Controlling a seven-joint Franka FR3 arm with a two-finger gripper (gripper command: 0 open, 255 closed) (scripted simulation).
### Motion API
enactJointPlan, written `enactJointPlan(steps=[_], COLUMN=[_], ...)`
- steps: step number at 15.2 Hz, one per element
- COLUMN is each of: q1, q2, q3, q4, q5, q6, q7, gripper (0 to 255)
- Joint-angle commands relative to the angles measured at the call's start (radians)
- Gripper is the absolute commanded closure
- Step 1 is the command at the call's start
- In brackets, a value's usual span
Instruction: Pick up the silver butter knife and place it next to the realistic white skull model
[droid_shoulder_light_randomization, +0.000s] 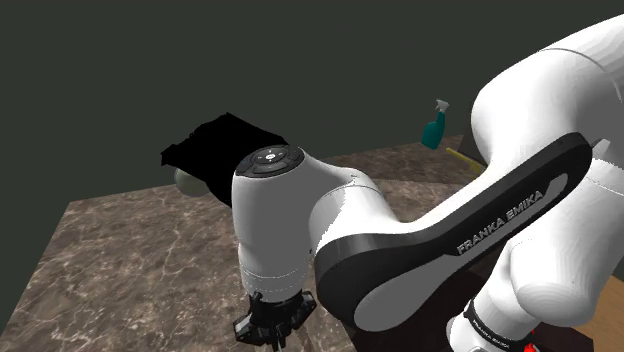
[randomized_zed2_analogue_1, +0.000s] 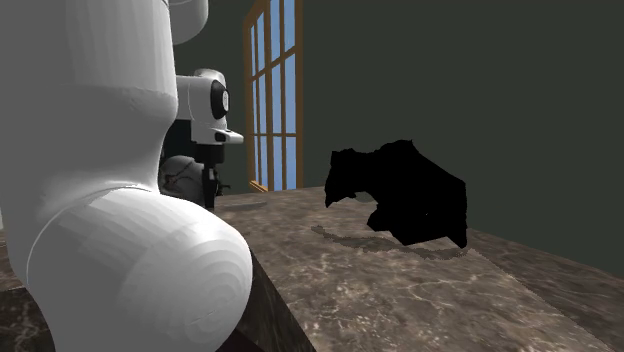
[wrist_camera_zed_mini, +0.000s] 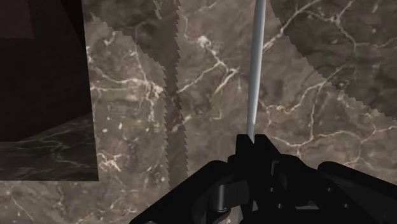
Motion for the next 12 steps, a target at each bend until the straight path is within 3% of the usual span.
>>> enactJointPlan(steps=[1,5,12], q1=[0.001,0.004,0.005], q2=[0.019,0.06,0.06], q3=[0.003,0.006,0.005], q4=[-0.015,-0.043,-0.043], q5=[-0.014,-0.049,-0.049], q6=[0.029,0.087,0.087], q7=[0.01,0.034,0.034], gripper=[255,255,255])
